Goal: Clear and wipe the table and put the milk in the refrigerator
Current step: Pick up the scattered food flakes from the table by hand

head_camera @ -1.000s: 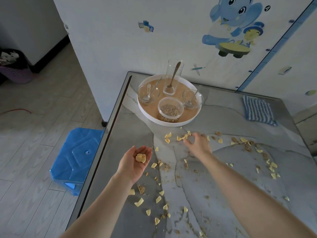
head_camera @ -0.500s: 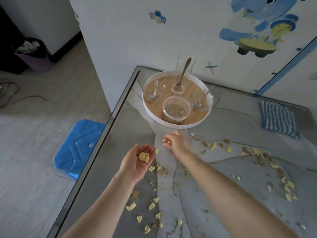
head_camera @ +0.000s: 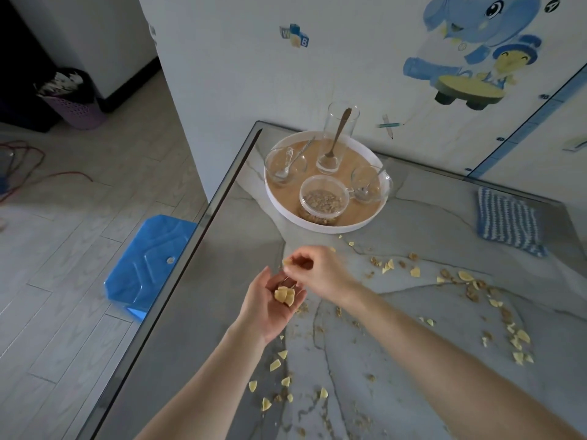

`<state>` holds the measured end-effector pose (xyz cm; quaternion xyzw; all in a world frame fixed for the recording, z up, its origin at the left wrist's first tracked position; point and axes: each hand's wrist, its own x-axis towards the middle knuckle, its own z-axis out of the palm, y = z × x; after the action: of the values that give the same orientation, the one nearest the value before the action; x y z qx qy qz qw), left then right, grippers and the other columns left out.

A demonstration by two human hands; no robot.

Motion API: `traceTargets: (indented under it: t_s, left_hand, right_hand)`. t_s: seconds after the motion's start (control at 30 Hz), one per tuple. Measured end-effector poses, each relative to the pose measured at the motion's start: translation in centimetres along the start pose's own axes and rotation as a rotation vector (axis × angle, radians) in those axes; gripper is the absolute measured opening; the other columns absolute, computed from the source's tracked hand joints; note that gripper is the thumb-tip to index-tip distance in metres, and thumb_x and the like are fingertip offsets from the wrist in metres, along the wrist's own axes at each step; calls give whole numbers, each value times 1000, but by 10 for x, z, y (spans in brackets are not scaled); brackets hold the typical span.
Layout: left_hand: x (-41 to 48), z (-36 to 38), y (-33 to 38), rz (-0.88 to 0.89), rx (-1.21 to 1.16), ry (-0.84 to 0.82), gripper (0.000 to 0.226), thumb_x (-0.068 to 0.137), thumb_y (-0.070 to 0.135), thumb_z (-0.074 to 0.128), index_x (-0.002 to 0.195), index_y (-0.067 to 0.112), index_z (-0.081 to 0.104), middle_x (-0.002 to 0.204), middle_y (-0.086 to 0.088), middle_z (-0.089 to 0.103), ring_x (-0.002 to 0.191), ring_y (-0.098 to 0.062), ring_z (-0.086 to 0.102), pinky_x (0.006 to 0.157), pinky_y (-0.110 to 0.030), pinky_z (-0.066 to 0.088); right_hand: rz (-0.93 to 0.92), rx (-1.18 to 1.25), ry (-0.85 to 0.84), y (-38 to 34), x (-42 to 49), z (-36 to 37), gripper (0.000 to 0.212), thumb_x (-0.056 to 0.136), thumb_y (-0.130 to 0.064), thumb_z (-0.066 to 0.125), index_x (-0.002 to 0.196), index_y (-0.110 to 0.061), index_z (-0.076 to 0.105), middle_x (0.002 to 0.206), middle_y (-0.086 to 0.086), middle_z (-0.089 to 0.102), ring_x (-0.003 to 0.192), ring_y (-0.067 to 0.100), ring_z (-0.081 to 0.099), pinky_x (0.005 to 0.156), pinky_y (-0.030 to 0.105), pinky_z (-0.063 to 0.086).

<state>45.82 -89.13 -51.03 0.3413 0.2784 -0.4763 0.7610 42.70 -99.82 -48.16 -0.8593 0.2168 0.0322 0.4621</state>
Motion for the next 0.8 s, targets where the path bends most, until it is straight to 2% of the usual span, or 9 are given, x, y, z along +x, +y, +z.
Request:
traceTargets:
  t_s: [0.07, 0.1, 0.2, 0.33, 0.43, 0.53, 0.67, 0.73, 0.8]
  left_hand:
    - [-3, -2, -4, 2, -7, -33, 39, 99, 27, 30, 98, 2, 60, 79, -11, 69, 82, -20, 62, 69, -31, 54]
    - [-4, -3, -6, 3, -10, -38, 37, 99, 26, 30, 97, 4, 60, 77, -9, 69, 82, -19, 63, 64, -28, 55]
    - [-10, -5, -8, 43, 34, 4, 31, 97, 19, 33, 86, 8, 61, 68, -5, 67, 73, -16, 62, 60, -25, 53]
    - [-19, -4, -5, 65, -38, 10, 28, 97, 19, 39, 85, 3, 59, 65, -10, 69, 73, -20, 63, 67, -33, 56]
    - [-23, -14, 4, 75, -140, 50, 29, 96, 20, 41, 80, 2, 56, 68, -12, 66, 70, -21, 63, 62, -29, 57]
    - [-31, -29, 15, 136, -176, 96, 27, 96, 19, 42, 81, 2, 56, 72, -11, 63, 73, -21, 61, 58, -27, 57]
    - [-38, -45, 28, 183, -187, 143, 27, 96, 20, 42, 81, 3, 56, 73, -10, 62, 73, -20, 61, 58, -26, 58]
    - [-41, -49, 31, 194, -194, 155, 27, 96, 20, 42, 82, 3, 56, 74, -10, 62, 73, -19, 61, 59, -26, 57]
    - [-45, -51, 35, 212, -209, 153, 27, 96, 21, 42, 82, 3, 56, 74, -10, 62, 73, -19, 61, 60, -26, 57]
  right_hand:
    - [-49, -117, -70, -12, -17, 5, 22, 83, -20, 62, 102, -11, 68, 102, 8, 63, 88, 14, 58, 80, 17, 41]
    - [-66, -146, -102, -16, -24, 6, 24, 84, -22, 62, 106, -14, 67, 106, 6, 59, 89, 13, 57, 81, 16, 40]
    - [-102, -140, -118, -23, -35, 7, 23, 87, -22, 59, 107, -15, 67, 105, 2, 58, 86, 10, 55, 79, 14, 42]
    - [-90, -40, 26, -16, -27, -1, 18, 88, -15, 58, 99, -7, 69, 100, 7, 69, 88, 12, 60, 83, 23, 46]
    - [22, -64, 106, 15, -8, -12, 20, 89, -13, 55, 102, -4, 66, 105, 11, 69, 94, 17, 61, 83, 24, 44]
    - [149, -262, 15, 50, 5, -11, 26, 93, -16, 49, 112, -5, 61, 116, 12, 63, 105, 24, 58, 85, 24, 41]
    - [174, -364, -108, 58, 13, 14, 41, 94, -23, 47, 132, -9, 45, 129, 16, 50, 119, 29, 48, 102, 34, 37]
    - [154, -411, -141, 49, 18, 27, 43, 94, -25, 45, 134, -9, 42, 131, 18, 46, 126, 32, 41, 107, 36, 32]
    - [120, -451, -154, 41, 20, 40, 38, 94, -25, 42, 128, -8, 48, 128, 19, 49, 127, 33, 37, 107, 35, 29]
